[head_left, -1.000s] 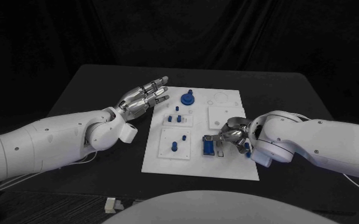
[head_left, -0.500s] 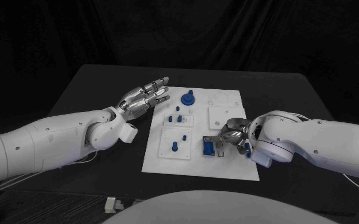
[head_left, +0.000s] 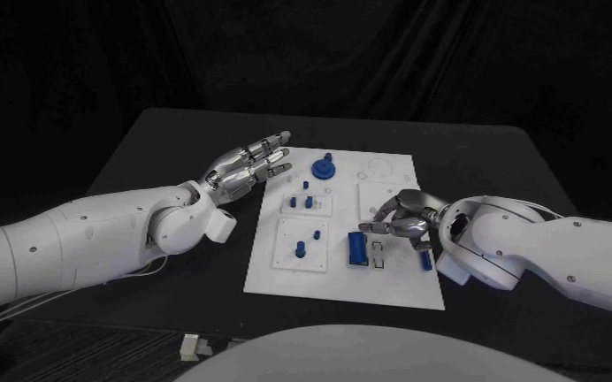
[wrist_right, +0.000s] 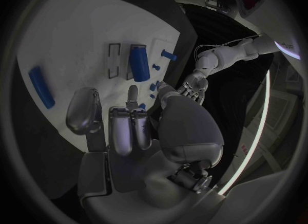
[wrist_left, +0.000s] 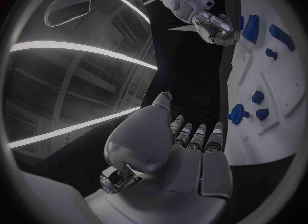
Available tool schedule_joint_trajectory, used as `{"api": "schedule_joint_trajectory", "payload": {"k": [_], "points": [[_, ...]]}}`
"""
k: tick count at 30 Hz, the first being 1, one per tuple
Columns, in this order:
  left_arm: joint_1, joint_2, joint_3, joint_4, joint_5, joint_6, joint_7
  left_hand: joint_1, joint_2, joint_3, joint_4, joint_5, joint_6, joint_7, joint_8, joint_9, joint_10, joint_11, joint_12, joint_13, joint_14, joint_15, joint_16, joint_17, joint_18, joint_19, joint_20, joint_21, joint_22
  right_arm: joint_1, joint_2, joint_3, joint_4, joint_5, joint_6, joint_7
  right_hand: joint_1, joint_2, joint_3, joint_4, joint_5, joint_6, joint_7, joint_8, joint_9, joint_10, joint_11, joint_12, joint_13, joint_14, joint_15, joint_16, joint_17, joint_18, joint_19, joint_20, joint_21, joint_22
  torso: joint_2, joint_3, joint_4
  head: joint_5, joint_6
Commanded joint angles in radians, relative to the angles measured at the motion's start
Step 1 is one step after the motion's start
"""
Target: Assemble the parts on the task board
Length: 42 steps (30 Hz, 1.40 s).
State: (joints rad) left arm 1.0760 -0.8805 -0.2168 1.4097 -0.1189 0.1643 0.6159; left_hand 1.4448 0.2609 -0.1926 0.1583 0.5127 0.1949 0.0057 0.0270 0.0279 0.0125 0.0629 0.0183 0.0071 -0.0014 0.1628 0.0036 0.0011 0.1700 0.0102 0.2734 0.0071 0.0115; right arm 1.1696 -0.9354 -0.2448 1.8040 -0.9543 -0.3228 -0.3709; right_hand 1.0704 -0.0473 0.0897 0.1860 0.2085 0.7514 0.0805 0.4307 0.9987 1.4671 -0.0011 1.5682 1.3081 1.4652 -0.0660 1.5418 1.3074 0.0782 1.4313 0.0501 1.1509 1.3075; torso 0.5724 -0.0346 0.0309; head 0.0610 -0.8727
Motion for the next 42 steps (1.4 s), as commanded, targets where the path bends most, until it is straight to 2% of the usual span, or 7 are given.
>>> {"api": "schedule_joint_trajectory", "payload": {"k": [1,6,15,22,27,32,42], "points": [[-0.001,0.0,0.001,0.003,0.001,0.007,0.012,-0.005,-0.004,0.002,-0.005,0.004,0.003,0.01,0.005,0.001,0.0,-0.001,0.006,0.001,0.001,0.007,-0.004,-0.001,0.008,-0.001,0.005,0.0,0.002,-0.002,-0.02,0.0,0.025,-0.281,-0.185,0.171,0.022,-0.005,0.0,-0.006,0.004,-0.019,0.002,0.007,-0.003,0.104,0.009,0.003,0.263,0.09,0.008,0.007,0.194,0.004,0.009,-0.001,0.009,0.155,0.001,0.0008,-0.0004,0.001,0.0],[-0.001,-0.001,0.001,0.002,0.001,0.008,0.012,-0.005,-0.003,0.002,-0.007,0.004,0.005,0.013,0.006,0.002,0.0,-0.001,0.006,0.002,0.001,0.007,-0.004,-0.001,0.008,-0.001,0.005,0.0,0.002,-0.011,-0.045,-0.002,0.043,-0.434,-0.191,0.185,0.054,-0.017,-0.009,0.008,-0.029,-0.098,0.014,0.001,-0.013,0.104,0.013,0.003,0.263,0.089,0.012,0.006,0.19,0.004,0.006,0.002,0.007,0.154,-0.001,0.0005,-0.0012,0.005,0.0],[-0.002,-0.003,0.001,0.001,0.001,0.009,0.013,-0.005,-0.002,0.003,-0.008,0.004,0.006,0.016,0.006,0.002,0.0,-0.002,0.006,0.001,0.001,0.007,-0.004,-0.001,0.008,-0.001,0.005,0.0,0.002,-0.07,-0.073,-0.003,0.049,-0.651,-0.129,0.181,0.183,-0.053,-0.015,0.03,-0.061,-0.3,0.037,-0.088,-0.173,0.104,0.02,0.003,0.263,0.078,0.018,-0.008,0.149,0.008,-0.008,0.008,-0.018,0.148,-0.002,0.0011,-0.0029,0.009,0.0],[-0.002,-0.002,0.001,-0.001,0.001,0.013,0.013,-0.006,-0.002,0.003,-0.009,0.005,0.006,0.017,0.006,0.002,0.0,-0.002,0.006,0.001,0.001,0.007,-0.004,-0.001,0.008,-0.002,0.005,0.0,0.001,-0.129,-0.071,-0.003,0.048,-0.728,-0.125,0.143,0.264,-0.065,-0.007,0.017,-0.003,-0.338,0.038,-0.074,-0.226,0.104,0.02,0.003,0.263,0.076,0.017,-0.012,0.139,0.008,-0.006,0.008,-0.018,0.147,-0.003,0.0004,-0.0012,0.004,0.0],[-0.003,-0.003,0.001,-0.001,0.001,0.015,0.012,-0.006,0.0,0.005,-0.01,0.005,0.006,0.019,0.006,0.001,0.0,-0.002,0.006,0.001,0.001,0.007,-0.004,-0.001,0.008,-0.002,0.005,0.0,0.001,-0.155,-0.062,-0.003,0.042,-0.743,-0.136,0.133,0.269,-0.103,-0.029,0.086,-0.068,-0.375,0.041,-0.038,-0.252,0.104,0.024,0.003,0.263,0.077,0.017,-0.014,0.136,0.008,-0.004,0.009,-0.023,0.146,-0.002,0.0015,-0.0035,0.007,0.0],[-0.004,-0.005,0.001,-0.001,0.001,0.016,0.011,-0.007,0.005,0.009,-0.013,0.005,0.015,0.029,0.008,0.003,0.0,-0.004,0.006,0.001,0.001,0.007,-0.004,-0.001,0.008,-0.001,0.006,0.0,0.002,-0.166,-0.053,-0.003,0.036,-0.748,-0.146,0.129,0.265,-0.143,-0.055,0.11,-0.102,-0.415,0.044,-0.023,-0.278,0.104,0.024,0.003,0.263,0.076,0.02,-0.016,0.131,0.009,-0.004,0.009,-0.027,0.145,-0.001,0.0001,-0.0008,0.004,0.0],[-0.005,-0.005,0.001,-0.003,0.001,0.018,0.009,-0.007,0.006,0.01,-0.015,0.005,0.02,0.033,0.009,0.003,0.0,-0.005,0.006,0.001,0.001,0.007,-0.004,-0.001,0.008,-0.001,0.006,0.0,0.002,-0.172,-0.032,-0.003,0.016,-0.75,-0.16,0.109,0.255,-0.136,-0.053,0.11,-0.076,-0.441,0.049,-0.015,-0.305,0.104,0.027,0.003,0.263,0.075,0.022,-0.019,0.123,0.01,-0.005,0.011,-0.034,0.144,0.001,0.0007,-0.0018,0.006,0.0]]}}
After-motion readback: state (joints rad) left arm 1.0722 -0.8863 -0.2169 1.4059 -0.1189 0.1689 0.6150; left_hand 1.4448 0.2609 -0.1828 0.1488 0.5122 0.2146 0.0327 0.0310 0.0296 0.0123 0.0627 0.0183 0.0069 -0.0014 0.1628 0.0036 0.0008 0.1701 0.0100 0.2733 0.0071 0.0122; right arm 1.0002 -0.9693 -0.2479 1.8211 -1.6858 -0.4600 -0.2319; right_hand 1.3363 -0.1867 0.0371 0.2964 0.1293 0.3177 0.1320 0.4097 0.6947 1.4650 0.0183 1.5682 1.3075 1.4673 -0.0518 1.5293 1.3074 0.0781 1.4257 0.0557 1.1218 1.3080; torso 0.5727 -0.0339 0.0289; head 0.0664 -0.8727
